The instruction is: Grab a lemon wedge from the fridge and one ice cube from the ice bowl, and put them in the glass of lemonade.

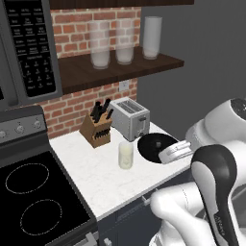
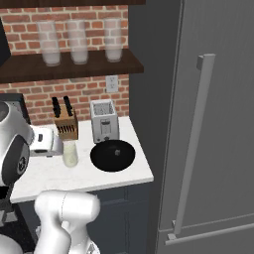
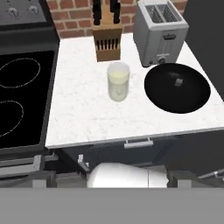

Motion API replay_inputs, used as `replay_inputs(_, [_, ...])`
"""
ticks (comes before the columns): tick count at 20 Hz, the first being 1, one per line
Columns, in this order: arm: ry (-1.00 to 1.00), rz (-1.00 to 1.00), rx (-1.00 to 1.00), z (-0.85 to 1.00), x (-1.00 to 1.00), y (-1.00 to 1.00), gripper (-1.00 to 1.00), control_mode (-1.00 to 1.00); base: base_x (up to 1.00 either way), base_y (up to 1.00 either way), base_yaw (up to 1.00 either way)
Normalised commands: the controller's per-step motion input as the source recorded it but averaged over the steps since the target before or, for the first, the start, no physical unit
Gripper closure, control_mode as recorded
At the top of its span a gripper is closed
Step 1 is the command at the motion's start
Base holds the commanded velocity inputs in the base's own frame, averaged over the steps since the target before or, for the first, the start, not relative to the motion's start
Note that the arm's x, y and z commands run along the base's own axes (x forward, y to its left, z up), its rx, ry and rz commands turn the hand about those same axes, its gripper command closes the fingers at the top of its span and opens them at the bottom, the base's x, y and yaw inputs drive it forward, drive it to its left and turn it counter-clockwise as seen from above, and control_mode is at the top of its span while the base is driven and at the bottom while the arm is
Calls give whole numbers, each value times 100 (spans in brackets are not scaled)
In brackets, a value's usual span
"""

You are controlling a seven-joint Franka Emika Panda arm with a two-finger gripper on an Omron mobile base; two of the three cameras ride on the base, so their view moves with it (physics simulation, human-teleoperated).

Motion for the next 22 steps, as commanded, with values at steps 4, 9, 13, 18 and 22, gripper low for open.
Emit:
replay_inputs(4, [0,3,-3,-10,-43,0,-100,100,-50,-4,3])
replay_inputs(9, [0,0,0,0,0,0,-100,100,-100,-26,7])
replay_inputs(13, [0,0,0,0,0,0,-100,100,-100,-48,8])
replay_inputs(18, [0,0,0,0,0,0,-100,100,-89,-69,11])
replay_inputs(22, [0,0,0,0,0,0,-100,100,-47,-91,15])
